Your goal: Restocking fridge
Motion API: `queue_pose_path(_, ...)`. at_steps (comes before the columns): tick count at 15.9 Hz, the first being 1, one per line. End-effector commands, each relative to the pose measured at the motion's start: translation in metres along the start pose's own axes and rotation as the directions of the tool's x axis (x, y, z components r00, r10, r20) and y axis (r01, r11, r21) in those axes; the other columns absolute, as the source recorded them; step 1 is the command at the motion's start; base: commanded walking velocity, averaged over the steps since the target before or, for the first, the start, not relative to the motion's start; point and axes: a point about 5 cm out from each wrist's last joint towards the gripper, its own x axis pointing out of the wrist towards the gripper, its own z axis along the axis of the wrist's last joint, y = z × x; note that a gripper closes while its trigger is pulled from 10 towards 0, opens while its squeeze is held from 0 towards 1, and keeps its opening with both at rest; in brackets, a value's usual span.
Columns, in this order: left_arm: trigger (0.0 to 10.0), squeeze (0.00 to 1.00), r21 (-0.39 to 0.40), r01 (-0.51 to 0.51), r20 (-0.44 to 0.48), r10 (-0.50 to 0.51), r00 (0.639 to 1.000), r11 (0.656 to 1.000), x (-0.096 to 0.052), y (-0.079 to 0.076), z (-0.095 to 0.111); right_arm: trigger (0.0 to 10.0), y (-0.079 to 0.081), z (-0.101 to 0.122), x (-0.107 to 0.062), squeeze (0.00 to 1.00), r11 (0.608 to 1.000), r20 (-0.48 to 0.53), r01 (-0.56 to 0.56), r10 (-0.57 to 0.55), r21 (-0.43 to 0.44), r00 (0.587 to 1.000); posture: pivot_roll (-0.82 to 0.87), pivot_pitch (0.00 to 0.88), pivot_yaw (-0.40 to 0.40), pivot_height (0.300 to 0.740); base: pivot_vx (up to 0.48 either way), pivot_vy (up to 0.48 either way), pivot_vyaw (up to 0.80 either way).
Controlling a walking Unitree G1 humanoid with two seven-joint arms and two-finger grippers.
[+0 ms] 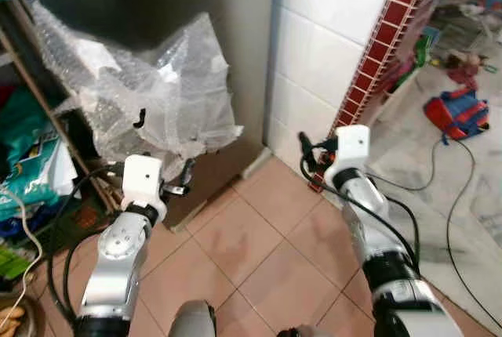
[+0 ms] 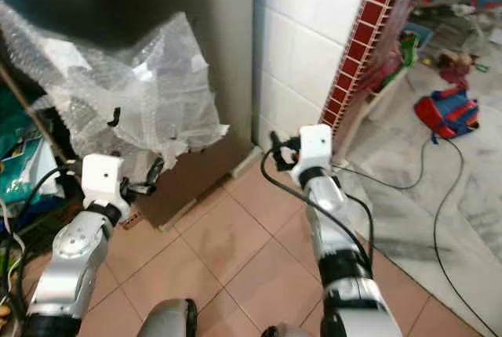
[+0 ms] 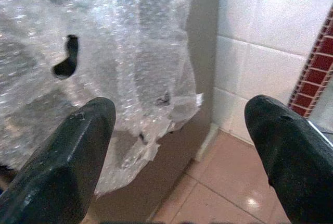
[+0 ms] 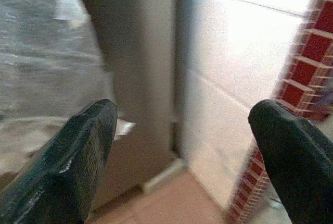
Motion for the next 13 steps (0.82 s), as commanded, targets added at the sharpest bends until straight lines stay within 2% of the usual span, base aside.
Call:
queue_pose_path(1, 10.0, 0.00, -0.038, 0.015, -0.019, -0.016, 1.000, 0.999, 0.004, 0.003, -0.001, 10.0, -0.008, -0.001, -0.008, 0.00, 0.998, -0.004, 0.066, -0.066, 0.005, 0.998, 0.05, 0.013, 0.003, 0.740, 0.000, 0.000, -0.80)
queue_pose_path(4, 10.0, 0.00, -0.120, 0.080, 0.003, -0.080, 0.997, 0.990, 0.006, 0.002, -0.002, 10.0, -0.010, -0.005, -0.015, 0.00, 0.994, -0.016, 0.107, -0.107, -0.016, 0.994, 0.02, 0.011, 0.011, 0.740, 0.000, 0.000, -0.80)
queue_pose_path(5, 10.0, 0.00, -0.121, 0.110, 0.009, -0.109, 0.994, 0.987, 0.010, -0.003, -0.001, 10.0, -0.009, -0.002, -0.012, 0.00, 0.994, -0.011, 0.105, -0.105, -0.030, 0.994, 0.02, 0.013, 0.005, 0.740, 0.000, 0.450, -0.80)
queue_pose_path(8, 10.0, 0.00, -0.122, 0.116, 0.023, -0.114, 0.993, 0.986, 0.010, -0.008, -0.001, 10.0, -0.012, 0.009, -0.005, 0.00, 0.994, 0.015, 0.104, -0.103, -0.042, 0.995, 0.03, 0.018, -0.006, 0.740, 0.000, 0.355, -0.80)
queue_pose_path(10, 10.0, 0.00, -0.132, 0.125, 0.029, -0.122, 0.992, 0.983, 0.008, -0.009, -0.001, 10.0, -0.006, 0.015, 0.000, 0.00, 0.997, 0.037, 0.073, -0.072, -0.036, 0.997, 0.03, 0.021, -0.008, 0.740, 0.000, 0.000, -0.80)
queue_pose_path(13, 10.0, 0.00, -0.140, 0.140, 0.038, -0.136, 0.990, 0.980, 0.008, -0.011, -0.002, 10.0, 0.001, 0.015, 0.002, 0.00, 0.997, 0.027, 0.074, -0.074, 0.015, 0.997, 0.02, 0.030, -0.010, 0.740, 0.312, 0.160, -0.80)
